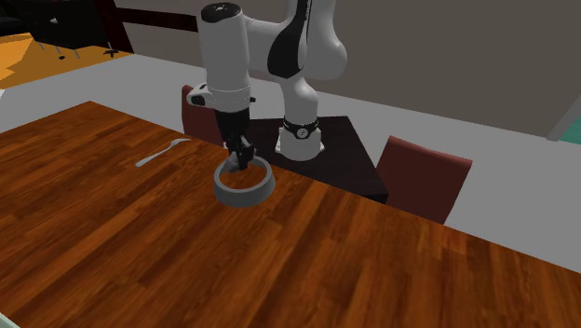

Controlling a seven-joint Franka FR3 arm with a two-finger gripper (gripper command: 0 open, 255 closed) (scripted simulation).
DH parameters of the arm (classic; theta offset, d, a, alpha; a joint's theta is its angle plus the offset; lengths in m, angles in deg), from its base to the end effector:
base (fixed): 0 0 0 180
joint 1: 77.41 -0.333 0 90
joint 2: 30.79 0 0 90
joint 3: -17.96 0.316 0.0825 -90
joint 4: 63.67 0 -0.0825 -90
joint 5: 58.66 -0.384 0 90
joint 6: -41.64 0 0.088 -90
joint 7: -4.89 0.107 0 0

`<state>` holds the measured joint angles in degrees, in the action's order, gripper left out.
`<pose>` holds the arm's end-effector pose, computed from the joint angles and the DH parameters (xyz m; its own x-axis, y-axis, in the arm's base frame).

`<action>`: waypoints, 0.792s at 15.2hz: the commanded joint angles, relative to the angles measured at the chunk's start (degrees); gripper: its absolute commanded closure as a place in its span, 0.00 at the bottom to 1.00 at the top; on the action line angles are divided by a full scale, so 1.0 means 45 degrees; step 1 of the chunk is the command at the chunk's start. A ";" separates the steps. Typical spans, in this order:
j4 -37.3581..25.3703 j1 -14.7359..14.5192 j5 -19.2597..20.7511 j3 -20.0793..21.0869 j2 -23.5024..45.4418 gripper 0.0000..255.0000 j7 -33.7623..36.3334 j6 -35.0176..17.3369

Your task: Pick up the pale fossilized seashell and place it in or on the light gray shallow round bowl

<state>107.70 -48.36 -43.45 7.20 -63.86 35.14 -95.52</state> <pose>0.2365 -0.1839 0.3000 0.5452 -0.8382 0.0155 -0.8365 -0.5427 0.0763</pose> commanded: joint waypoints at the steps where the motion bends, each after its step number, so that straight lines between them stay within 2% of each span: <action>1: 0.0136 0.0048 0.0100 -0.0037 0.0411 1.00 0.0050 -0.0562; 4: 0.0285 0.0107 0.0243 -0.0071 0.1122 1.00 0.0154 -0.1419; 11: 0.0285 0.0107 0.0243 -0.0070 0.1122 1.00 0.0154 -0.1419; 12: 0.0284 0.0107 0.0243 -0.0070 0.1123 0.00 0.0154 -0.1420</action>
<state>108.98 -47.87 -42.36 6.88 -58.82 35.82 -101.89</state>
